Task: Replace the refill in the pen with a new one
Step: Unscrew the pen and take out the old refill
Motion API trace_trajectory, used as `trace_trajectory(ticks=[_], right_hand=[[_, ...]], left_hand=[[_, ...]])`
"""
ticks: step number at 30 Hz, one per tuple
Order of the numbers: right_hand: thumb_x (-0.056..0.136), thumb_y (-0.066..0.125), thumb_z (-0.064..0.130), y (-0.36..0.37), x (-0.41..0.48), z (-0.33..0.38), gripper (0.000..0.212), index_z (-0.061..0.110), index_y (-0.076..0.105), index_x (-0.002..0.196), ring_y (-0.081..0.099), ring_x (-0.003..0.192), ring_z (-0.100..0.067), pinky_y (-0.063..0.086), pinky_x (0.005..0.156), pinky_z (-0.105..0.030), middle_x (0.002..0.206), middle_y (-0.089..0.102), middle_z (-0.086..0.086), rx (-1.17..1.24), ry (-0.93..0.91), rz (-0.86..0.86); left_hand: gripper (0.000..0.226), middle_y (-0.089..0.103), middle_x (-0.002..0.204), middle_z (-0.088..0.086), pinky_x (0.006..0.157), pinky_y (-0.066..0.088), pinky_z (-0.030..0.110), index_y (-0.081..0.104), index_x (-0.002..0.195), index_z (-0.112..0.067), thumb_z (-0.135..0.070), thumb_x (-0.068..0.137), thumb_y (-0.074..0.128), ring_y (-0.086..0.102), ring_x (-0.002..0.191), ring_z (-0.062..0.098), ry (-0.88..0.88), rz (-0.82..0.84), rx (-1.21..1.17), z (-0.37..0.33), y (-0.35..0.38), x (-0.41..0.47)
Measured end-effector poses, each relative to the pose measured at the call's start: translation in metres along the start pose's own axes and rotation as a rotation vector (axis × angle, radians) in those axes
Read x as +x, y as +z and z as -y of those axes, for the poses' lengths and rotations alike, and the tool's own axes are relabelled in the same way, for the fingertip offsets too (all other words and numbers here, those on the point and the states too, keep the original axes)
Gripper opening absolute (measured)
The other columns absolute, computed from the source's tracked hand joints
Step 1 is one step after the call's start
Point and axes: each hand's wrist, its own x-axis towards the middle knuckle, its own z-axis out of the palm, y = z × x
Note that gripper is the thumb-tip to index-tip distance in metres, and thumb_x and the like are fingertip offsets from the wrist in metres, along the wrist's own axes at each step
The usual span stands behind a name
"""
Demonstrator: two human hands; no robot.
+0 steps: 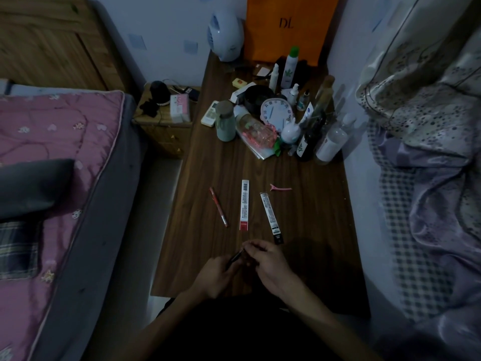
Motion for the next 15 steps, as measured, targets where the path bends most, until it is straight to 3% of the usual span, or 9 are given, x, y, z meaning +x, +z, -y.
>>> trace_trajectory(ticks=[4, 6, 10, 15], right_hand=[[0.097, 0.057, 0.010, -0.001, 0.000, 0.008, 0.008, 0.006, 0.064, 0.097, 0.069, 0.085, -0.027, 0.052, 0.081, -0.043, 0.088, 0.074, -0.014, 0.080, -0.039, 0.003], [0.098, 0.055, 0.010, 0.001, 0.000, 0.010, 0.008, 0.007, 0.062, 0.097, 0.068, 0.083, -0.028, 0.051, 0.079, -0.043, 0.085, 0.072, -0.015, 0.136, -0.048, -0.003], [0.099, 0.054, 0.014, -0.002, 0.004, 0.018, 0.017, 0.005, 0.068, 0.098, 0.069, 0.078, -0.025, 0.053, 0.073, -0.040, 0.081, 0.070, -0.013, 0.277, -0.044, -0.073], [0.096, 0.059, 0.027, -0.016, 0.011, 0.024, 0.021, 0.013, 0.072, 0.103, 0.069, 0.085, -0.021, 0.056, 0.079, -0.038, 0.082, 0.073, -0.006, 0.391, -0.043, -0.168]], left_hand=[[0.037, 0.054, 0.057, -0.009, 0.051, 0.034, 0.016, 0.059, 0.073, -0.019, -0.045, 0.097, 0.047, 0.055, 0.053, -0.008, -0.002, 0.011, 0.027, -0.003, -0.001, -0.001], [0.037, 0.057, 0.059, -0.007, 0.054, 0.035, 0.021, 0.058, 0.073, -0.018, -0.043, 0.098, 0.047, 0.054, 0.053, -0.005, 0.001, 0.005, 0.048, -0.004, -0.001, -0.001], [0.042, 0.068, 0.078, 0.006, 0.066, 0.042, 0.031, 0.067, 0.093, -0.008, -0.044, 0.098, 0.045, 0.065, 0.073, 0.014, 0.006, -0.007, 0.071, -0.006, -0.001, -0.002], [0.045, 0.070, 0.084, 0.014, 0.068, 0.043, 0.036, 0.065, 0.092, -0.007, -0.045, 0.099, 0.043, 0.067, 0.080, 0.024, 0.011, 0.023, 0.114, -0.010, -0.001, -0.001]])
